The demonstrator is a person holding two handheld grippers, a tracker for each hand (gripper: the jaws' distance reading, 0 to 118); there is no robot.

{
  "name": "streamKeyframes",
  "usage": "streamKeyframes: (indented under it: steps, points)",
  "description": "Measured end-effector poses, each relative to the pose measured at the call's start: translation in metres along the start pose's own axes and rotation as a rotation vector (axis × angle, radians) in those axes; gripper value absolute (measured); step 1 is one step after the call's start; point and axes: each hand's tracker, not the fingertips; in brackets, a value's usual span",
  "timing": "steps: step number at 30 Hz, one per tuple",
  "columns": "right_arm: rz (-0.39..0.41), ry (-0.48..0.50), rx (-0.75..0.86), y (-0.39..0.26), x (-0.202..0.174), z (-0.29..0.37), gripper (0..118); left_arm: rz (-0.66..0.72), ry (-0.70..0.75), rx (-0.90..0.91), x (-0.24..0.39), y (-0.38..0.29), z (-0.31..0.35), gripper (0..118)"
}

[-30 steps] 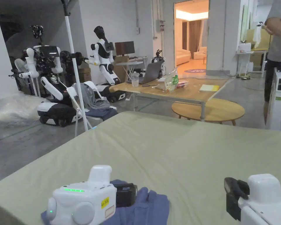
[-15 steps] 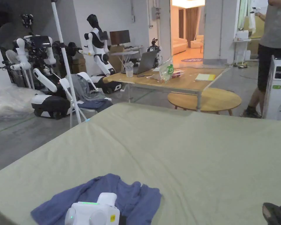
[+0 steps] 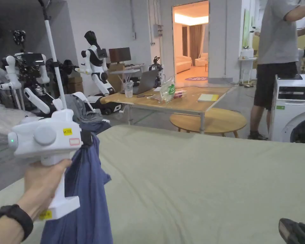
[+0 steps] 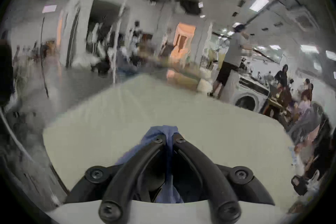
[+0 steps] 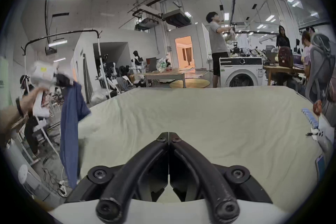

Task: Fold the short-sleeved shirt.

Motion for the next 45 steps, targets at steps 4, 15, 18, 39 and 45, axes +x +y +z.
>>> streamKeyframes:
  steps: [4,15,18,39,45]
  points:
    - [-0.004,-0.035,0.029,0.007,0.018,0.018,0,-0.119,-0.046,0.057,0.072,0.055,-0.014,0]
    - [-0.053,-0.241,0.062,0.014,0.098,0.096,0,-0.14,-0.607,-0.328,0.339,-0.201,-0.077,0]
    - [-0.083,-0.29,0.062,0.016,0.118,0.116,0,-0.148,-0.743,-0.494,0.407,-0.282,-0.054,0]
    - [-0.059,-0.272,0.058,0.006,0.087,0.098,0,-0.175,-0.559,0.06,0.3,-0.203,0.051,78]
    - [0.015,-0.258,0.047,0.007,0.062,0.076,0,-0.209,-0.349,0.152,0.233,-0.178,0.067,0]
